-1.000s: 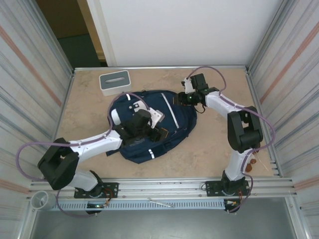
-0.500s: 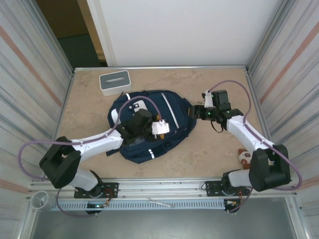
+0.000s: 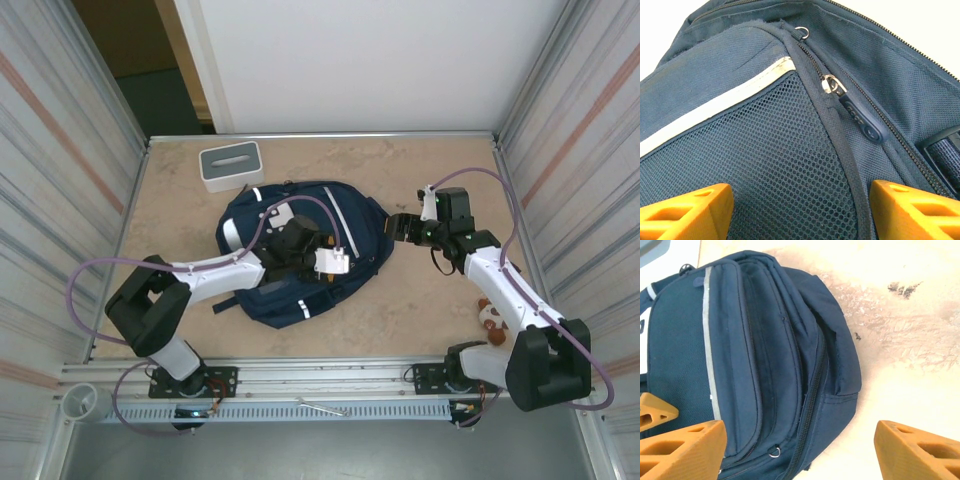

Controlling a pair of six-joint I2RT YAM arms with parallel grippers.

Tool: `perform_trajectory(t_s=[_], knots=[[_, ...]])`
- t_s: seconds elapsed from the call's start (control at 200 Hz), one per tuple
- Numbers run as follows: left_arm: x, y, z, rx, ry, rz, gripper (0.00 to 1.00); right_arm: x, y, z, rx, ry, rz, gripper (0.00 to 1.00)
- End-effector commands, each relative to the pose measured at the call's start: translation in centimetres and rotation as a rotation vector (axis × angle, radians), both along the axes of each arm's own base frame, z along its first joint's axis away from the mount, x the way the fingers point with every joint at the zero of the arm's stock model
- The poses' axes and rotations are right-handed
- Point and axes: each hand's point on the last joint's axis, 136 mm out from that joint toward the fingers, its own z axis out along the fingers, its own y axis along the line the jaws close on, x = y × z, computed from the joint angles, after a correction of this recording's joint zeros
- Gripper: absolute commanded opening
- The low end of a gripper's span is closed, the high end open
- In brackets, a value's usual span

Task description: Pack the student bag

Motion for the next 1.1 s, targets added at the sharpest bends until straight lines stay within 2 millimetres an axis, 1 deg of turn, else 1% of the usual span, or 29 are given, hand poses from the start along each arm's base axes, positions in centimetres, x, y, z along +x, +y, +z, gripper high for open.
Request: perform_trajectory(t_s=[0.0,0.115,0.306,0.381,0.516,0.691,0.802,0.892,0.992,1.097], knots=[[0.5,0.2,0.0,0.008,-0.003,-0.013,0.70,-0.1,-0.6,1.0,0.000,-0.028,-0.036,0.79],[0.7,0.5,-0.2,0.006,0.013,-0.008,0.68,-0.1,-0.9,1.1,-0.005,-0.020,-0.056,0.82],[0.7,0.5,-0.7,0.010,0.036,-0.010,0.58,-0.1,-0.8,0.9,0.001,-0.015,-0.056,0.82],[0.8,0.5,-0.6,0.013,0.043,-0.006,0.53,-0.1,-0.3,0.8,0.019,-0.013,-0.032,0.82],[1.1,0.6,-0.5,0.007,0.041,0.008,0.40,-0.3,0.0,0.2,0.014,0.025,-0.014,0.81],[0.9,0.3,0.7,-0.073,0.061,0.025,0.23,-1.9,1.8,-0.4,-0.009,-0.006,0.077,0.78],[0.8,0.0,2.2,-0.179,0.108,0.040,0.15,-3.4,4.0,-0.4,0.006,-0.069,0.150,0.76],[0.5,-0.1,3.1,-0.251,0.138,0.036,0.13,-4.3,6.1,-0.5,0.029,-0.127,0.194,0.72],[0.4,0.0,3.6,-0.296,0.163,0.037,0.11,-5.2,8.3,-0.7,0.043,-0.181,0.240,0.68],[0.3,0.1,3.5,-0.312,0.182,0.037,0.10,-5.5,9.6,-1.5,0.021,-0.223,0.255,0.63]])
